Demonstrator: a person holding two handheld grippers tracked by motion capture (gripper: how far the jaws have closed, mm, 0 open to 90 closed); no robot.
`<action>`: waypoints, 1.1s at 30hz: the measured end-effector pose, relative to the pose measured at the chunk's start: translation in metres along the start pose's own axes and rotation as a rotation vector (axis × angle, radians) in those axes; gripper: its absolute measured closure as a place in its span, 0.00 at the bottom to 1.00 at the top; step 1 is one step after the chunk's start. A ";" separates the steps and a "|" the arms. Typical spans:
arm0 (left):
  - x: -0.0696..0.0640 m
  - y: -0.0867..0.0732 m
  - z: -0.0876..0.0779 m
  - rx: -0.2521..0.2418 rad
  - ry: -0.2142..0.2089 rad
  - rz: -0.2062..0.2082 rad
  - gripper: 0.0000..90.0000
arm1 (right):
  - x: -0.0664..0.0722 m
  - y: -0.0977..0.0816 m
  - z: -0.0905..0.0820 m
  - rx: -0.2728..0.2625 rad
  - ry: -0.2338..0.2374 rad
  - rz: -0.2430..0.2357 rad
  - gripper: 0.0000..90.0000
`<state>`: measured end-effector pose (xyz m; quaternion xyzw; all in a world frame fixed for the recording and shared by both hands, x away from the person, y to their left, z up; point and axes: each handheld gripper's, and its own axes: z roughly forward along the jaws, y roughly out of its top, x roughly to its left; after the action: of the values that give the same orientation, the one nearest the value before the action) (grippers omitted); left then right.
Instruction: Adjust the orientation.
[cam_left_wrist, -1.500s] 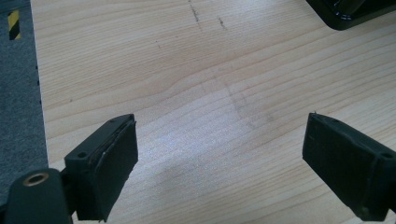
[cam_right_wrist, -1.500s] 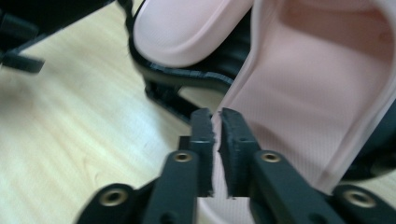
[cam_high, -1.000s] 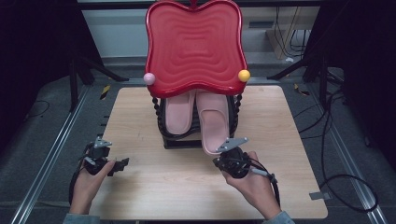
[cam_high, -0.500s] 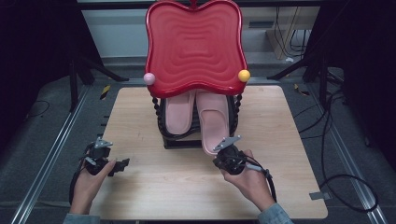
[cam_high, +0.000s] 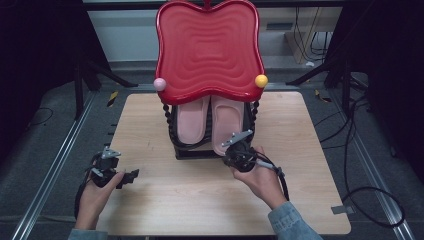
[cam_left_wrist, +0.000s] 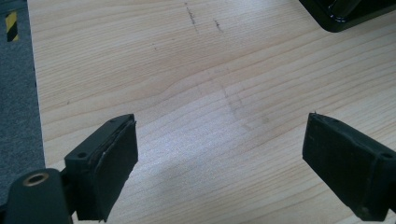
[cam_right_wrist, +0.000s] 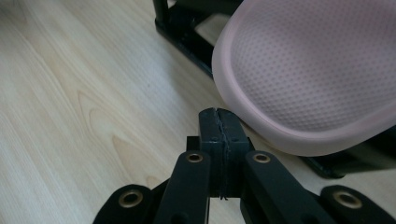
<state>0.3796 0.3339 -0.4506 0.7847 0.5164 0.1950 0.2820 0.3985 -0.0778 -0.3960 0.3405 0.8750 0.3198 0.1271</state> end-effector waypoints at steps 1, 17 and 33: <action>0.000 0.000 0.000 0.002 -0.001 -0.001 0.11 | -0.001 0.002 0.000 -0.003 0.001 0.001 1.00; 0.000 0.000 0.001 0.001 -0.001 -0.001 0.11 | -0.011 0.011 -0.001 -0.043 -0.002 0.037 1.00; 0.000 0.001 -0.001 -0.005 -0.001 0.001 0.11 | -0.028 0.017 0.006 -0.037 -0.031 0.072 1.00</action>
<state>0.3791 0.3338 -0.4493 0.7846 0.5151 0.1958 0.2841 0.4306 -0.0847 -0.3891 0.3742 0.8540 0.3350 0.1356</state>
